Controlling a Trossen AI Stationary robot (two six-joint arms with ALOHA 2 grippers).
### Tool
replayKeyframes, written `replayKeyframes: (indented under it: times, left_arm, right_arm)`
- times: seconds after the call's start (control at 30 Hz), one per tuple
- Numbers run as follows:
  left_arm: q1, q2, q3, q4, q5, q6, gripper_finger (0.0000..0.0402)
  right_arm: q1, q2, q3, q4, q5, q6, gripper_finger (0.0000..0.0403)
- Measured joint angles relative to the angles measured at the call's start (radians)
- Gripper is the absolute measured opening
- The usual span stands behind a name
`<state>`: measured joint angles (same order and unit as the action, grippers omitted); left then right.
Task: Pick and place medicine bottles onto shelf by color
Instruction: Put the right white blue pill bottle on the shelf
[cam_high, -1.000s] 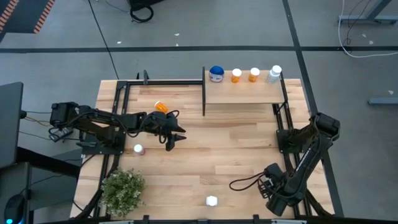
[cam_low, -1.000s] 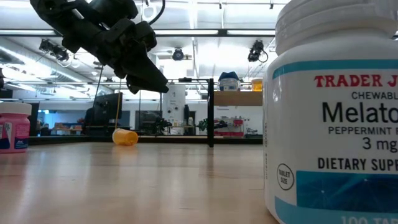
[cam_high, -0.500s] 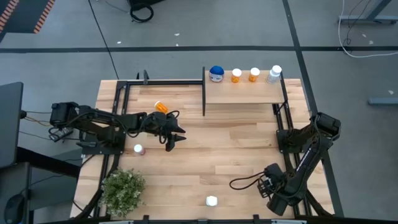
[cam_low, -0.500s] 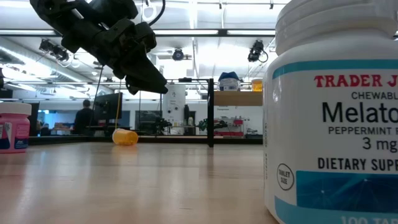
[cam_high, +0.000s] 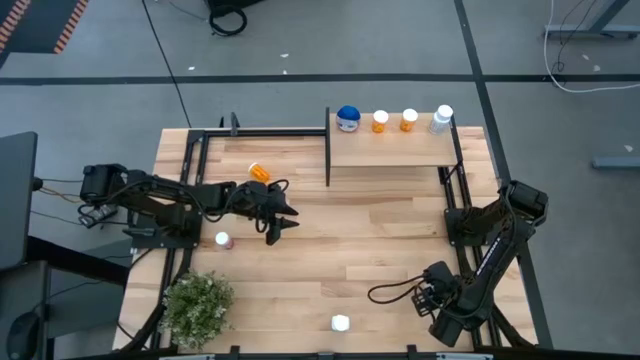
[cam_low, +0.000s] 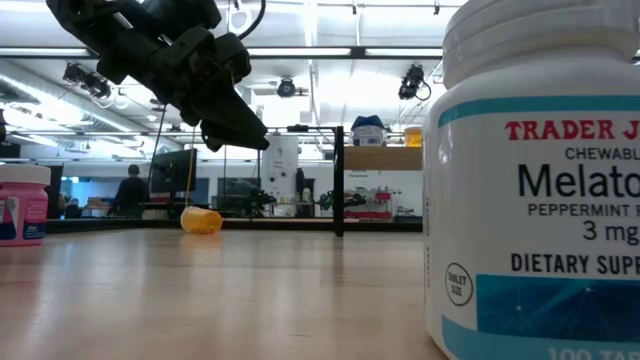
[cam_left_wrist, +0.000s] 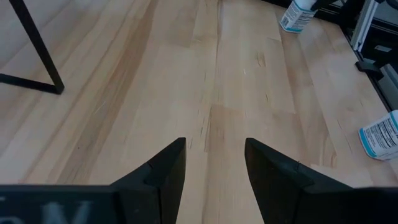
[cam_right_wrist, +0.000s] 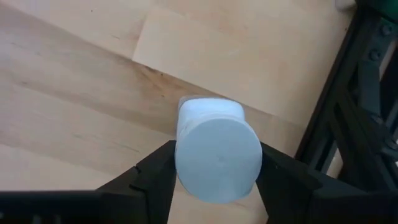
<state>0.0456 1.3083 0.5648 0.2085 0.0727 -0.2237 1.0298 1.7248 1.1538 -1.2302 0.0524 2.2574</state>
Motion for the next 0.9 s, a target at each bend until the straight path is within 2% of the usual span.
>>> replayKeyframes:
  times: [0.17,0.3,0.43,0.57,0.8,0.9]
  left_arm:
    - [0.000,0.000,0.000,0.000,0.000,0.000,0.0172]
    - [0.000,0.000,0.000,0.000,0.000,0.000,0.0172]
    - [0.000,0.000,0.000,0.001,0.000,0.000,0.0172]
    - [0.001,0.000,0.000,0.001,0.000,0.000,0.0172]
    - [0.001,0.000,0.000,0.000,0.000,0.000,0.0172]
    - [0.001,0.000,0.000,-0.007,0.000,0.000,0.0172]
  right_arm:
    - [-0.031,0.000,0.011,-0.004,0.045,-0.016,0.0194]
    - [-0.096,-0.014,0.049,-0.003,0.069,-0.117,0.0196]
    - [-0.185,-0.052,0.104,-0.012,0.158,-0.250,0.0196]
    - [-0.318,-0.095,0.169,-0.011,0.229,-0.453,0.0196]
    - [-0.631,-0.100,0.319,-0.019,0.235,-0.949,0.0196]
    - [-0.766,-0.099,0.380,-0.078,0.236,-1.137,0.0196]
